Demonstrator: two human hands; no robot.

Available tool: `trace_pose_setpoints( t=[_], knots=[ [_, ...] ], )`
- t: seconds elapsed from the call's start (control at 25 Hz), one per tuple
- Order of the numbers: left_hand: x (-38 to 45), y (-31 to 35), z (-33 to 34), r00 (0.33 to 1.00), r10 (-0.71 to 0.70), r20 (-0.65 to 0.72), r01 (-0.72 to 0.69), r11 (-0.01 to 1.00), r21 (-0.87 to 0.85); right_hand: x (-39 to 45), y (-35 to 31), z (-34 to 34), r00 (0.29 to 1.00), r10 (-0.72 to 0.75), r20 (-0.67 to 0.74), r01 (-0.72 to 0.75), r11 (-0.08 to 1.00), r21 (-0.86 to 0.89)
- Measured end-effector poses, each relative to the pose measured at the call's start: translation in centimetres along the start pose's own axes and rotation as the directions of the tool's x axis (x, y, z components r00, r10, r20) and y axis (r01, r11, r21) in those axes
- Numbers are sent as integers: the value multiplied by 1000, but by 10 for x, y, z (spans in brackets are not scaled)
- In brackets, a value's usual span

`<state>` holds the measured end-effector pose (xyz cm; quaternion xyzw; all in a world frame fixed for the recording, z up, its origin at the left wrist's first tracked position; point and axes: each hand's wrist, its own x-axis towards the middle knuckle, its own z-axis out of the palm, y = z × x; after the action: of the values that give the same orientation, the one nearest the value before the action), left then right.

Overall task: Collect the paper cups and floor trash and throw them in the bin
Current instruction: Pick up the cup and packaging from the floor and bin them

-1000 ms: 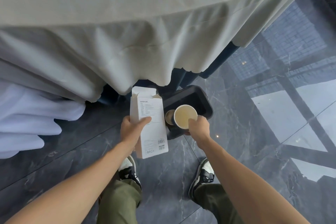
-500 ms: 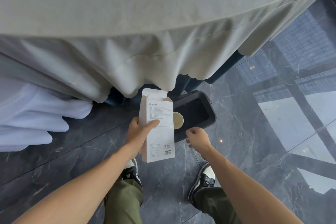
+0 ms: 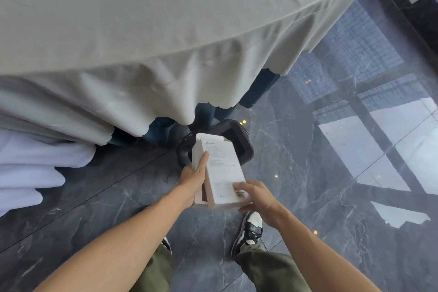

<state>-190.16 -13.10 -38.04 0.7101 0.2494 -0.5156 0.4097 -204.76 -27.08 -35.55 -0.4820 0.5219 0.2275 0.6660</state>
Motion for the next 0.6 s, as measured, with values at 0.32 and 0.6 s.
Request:
trace_pose_setpoints(
  t=[0.32,0.6],
  knots=[
    [14,-18,-25,991,11,-130,-15,1000,-27,28,-22,1,972,113,-208,-59,967,250],
    [20,-19,-49,995,65,-81,-69,997,-42,52,-54,20,929,110,-354,-20,969,248]
  ],
)
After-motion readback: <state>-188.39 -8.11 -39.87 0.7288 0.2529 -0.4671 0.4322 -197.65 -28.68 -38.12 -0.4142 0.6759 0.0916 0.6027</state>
